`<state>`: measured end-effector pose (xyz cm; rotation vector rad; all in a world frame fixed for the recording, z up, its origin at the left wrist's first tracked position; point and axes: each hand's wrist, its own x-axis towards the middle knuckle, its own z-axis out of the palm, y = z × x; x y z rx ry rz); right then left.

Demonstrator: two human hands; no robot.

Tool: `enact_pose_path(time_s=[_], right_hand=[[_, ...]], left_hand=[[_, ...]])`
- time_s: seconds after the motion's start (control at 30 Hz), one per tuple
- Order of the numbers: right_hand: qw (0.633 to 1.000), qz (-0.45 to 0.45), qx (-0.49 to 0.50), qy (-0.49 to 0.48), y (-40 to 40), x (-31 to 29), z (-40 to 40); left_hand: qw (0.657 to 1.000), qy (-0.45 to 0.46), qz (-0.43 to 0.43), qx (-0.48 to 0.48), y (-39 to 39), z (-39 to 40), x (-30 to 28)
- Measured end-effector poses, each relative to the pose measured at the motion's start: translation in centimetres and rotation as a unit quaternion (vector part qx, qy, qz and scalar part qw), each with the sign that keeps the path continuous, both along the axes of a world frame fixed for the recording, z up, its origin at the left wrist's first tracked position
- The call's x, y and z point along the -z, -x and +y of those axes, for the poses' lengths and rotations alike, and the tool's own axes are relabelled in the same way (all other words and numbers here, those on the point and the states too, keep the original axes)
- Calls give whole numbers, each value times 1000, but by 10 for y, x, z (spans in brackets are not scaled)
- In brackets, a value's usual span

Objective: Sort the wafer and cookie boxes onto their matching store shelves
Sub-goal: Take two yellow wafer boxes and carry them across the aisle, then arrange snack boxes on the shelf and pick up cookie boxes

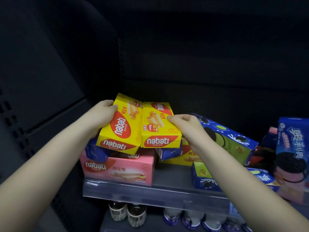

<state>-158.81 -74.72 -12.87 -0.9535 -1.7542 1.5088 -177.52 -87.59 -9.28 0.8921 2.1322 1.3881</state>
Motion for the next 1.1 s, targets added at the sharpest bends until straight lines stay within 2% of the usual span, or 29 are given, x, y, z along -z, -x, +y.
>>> enact_pose_path(time_s=[0.17, 0.27, 0.37, 0.5, 0.57, 0.67, 0.8, 0.9, 1.1], right_hand=[[1000, 12, -14, -2, -4, 4, 2], [999, 28, -16, -15, -8, 6, 3], [998, 17, 2, -60, -13, 8, 6], [990, -1, 35, -140, -27, 4, 6], [981, 10, 41, -190, -38, 2, 8], [954, -1, 69, -292, -60, 1, 15], [891, -82, 115, -432, -99, 4, 28], [867, -117, 136, -465, -127, 14, 41], [828, -267, 139, -473, -157, 37, 48]], left_hand=[[999, -30, -34, -5, 1, -6, 4], [998, -55, -1, -19, -1, -10, 4], [986, -61, 153, -29, -9, -13, 3], [917, -133, 375, 0, -40, -13, -12], [889, -166, 424, 47, -61, -9, -21], [881, -199, 408, 136, -98, 2, -19], [859, -211, 411, 220, -145, 23, 7], [865, -207, 378, 256, -169, 41, 33], [879, -93, 386, 264, -191, 79, 87]])
